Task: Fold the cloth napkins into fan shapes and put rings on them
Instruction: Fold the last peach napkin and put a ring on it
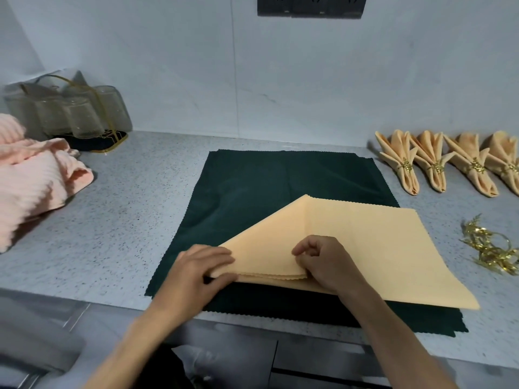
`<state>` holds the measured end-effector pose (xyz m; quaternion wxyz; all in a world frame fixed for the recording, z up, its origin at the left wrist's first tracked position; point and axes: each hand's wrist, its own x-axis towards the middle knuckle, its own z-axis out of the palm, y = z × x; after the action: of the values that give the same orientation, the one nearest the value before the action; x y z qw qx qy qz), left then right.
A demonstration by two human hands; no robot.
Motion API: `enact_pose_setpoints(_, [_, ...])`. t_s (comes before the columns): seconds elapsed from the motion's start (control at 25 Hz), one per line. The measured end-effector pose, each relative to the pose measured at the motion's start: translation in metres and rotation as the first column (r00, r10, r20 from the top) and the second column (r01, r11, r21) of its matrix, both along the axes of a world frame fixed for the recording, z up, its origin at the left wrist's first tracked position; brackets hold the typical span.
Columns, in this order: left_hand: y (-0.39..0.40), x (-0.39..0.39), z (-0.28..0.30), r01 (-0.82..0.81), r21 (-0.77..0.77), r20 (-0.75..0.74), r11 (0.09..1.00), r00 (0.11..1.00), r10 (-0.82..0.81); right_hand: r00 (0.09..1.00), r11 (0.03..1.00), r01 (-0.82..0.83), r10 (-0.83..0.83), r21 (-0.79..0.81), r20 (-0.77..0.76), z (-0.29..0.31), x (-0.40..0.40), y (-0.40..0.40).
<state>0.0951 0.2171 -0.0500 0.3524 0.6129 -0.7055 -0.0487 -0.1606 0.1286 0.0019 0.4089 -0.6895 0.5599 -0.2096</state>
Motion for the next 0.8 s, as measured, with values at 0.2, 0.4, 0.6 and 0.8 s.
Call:
enact_pose_setpoints(0.2, [0.030,0.044,0.007,-0.058,-0.025,-0.027,0.998,0.998,0.057,0.998,1.000,-0.020,0.020,-0.004,-0.063,0.004,-0.008,-0.001])
enact_pose_setpoints(0.4, [0.038,0.052,0.008,-0.044,-0.037,-0.043,0.998,0.998,0.042,0.992,0.999,-0.037,0.033,-0.029,-0.122,0.003,-0.013,0.002])
enact_pose_setpoints(0.6, [0.038,0.049,0.010,-0.070,-0.074,0.003,0.995,0.998,0.071,0.990,0.997,-0.030,0.020,-0.069,-0.143,0.000,-0.013,0.003])
enact_pose_setpoints(0.8, [0.036,0.046,0.006,-0.126,-0.094,0.045,0.988,0.990,0.131,0.984,0.995,-0.054,0.039,-0.083,-0.173,-0.002,-0.013,0.004])
